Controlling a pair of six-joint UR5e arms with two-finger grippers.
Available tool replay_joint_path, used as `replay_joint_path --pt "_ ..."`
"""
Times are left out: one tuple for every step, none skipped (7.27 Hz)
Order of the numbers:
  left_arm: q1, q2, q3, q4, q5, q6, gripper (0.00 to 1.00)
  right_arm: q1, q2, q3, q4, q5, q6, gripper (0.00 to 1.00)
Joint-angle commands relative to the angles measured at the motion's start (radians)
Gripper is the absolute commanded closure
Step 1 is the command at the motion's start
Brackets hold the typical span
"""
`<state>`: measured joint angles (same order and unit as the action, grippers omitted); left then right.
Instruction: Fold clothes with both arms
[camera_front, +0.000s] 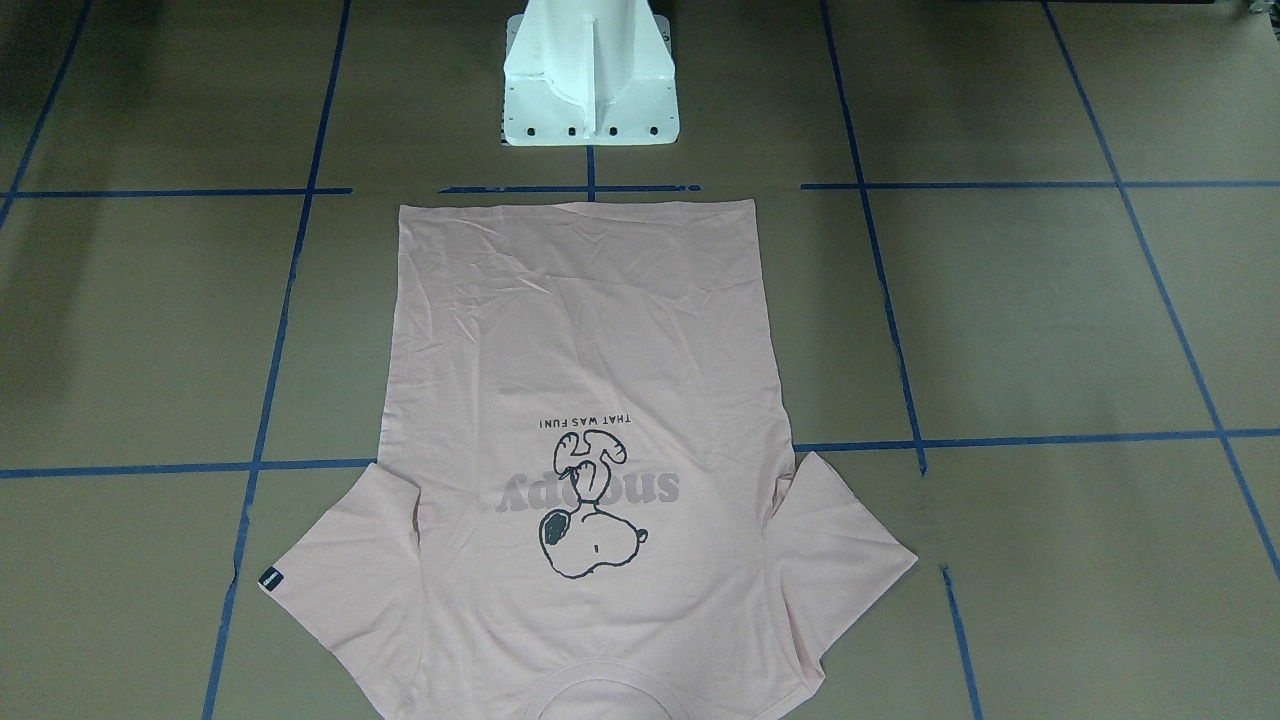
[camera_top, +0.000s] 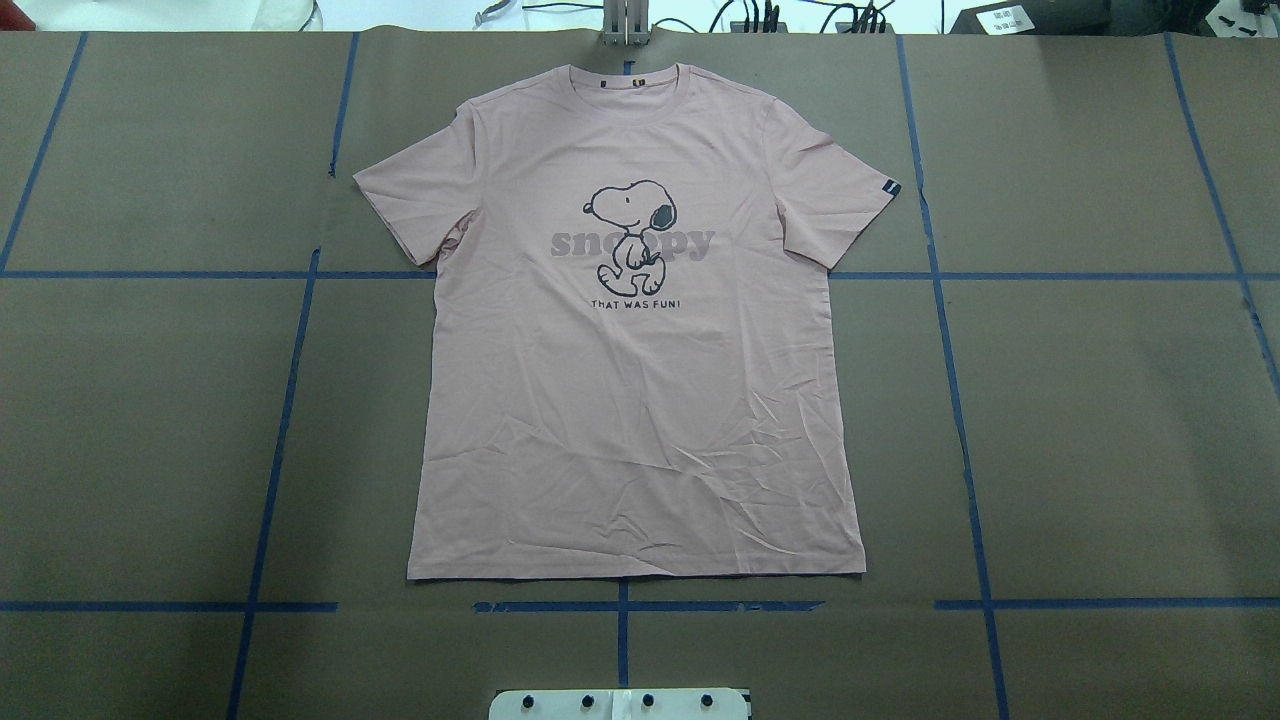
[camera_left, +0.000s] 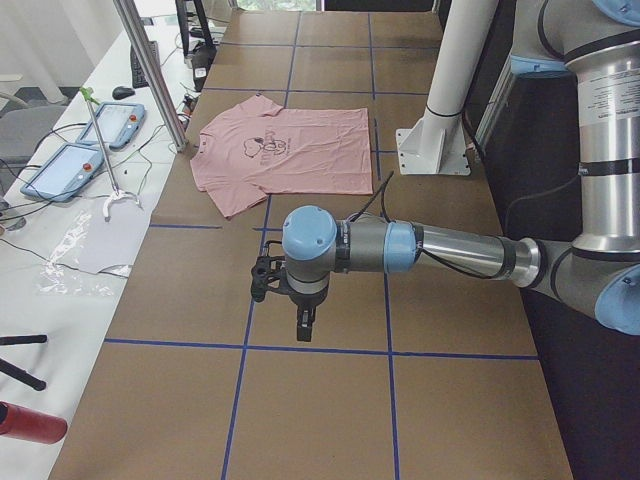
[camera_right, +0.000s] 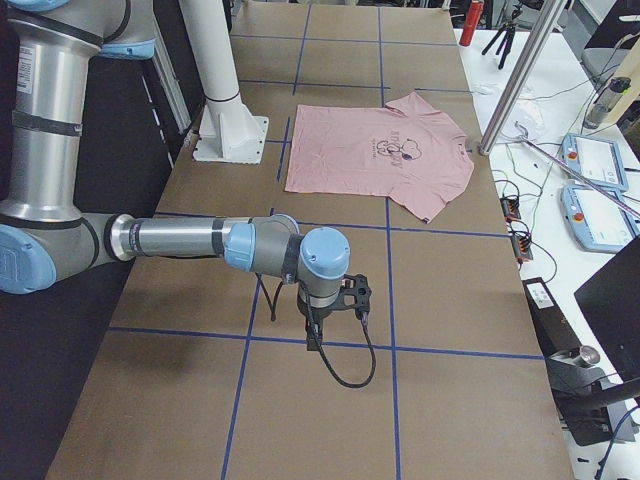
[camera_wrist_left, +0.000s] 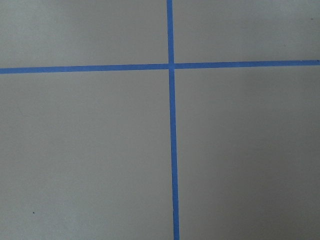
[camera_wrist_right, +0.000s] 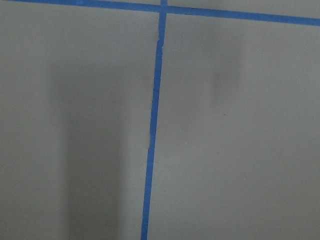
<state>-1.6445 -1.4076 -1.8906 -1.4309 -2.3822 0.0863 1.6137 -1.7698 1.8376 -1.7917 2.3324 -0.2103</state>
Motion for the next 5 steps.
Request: replay_joint_path --pt "0.002 -0.004 -0.017 -0.005 -0.002 0.003 0.0 0.0 0.0 0.002 0.0 0.002 -0.003 0.0" --pt "0.0 0.004 -0.075 -0.005 -0.012 0.003 0.0 0.0 0.001 0.002 0.003 0.005 0.0 0.0" --pt "0.002 0.009 -0.134 -0.005 -0.012 0.003 0.0 -0.002 0.001 -0.001 0.074 0.01 0.002 0.0" --pt "0.003 0.006 -0.119 -0.009 -0.012 0.004 0.0 -0.002 0.001 0.0 0.183 0.009 0.005 0.0" --pt "0.005 0.001 -0.111 -0.043 -0.003 0.001 0.0 -0.002 0.006 0.002 0.341 0.005 0.005 0.0"
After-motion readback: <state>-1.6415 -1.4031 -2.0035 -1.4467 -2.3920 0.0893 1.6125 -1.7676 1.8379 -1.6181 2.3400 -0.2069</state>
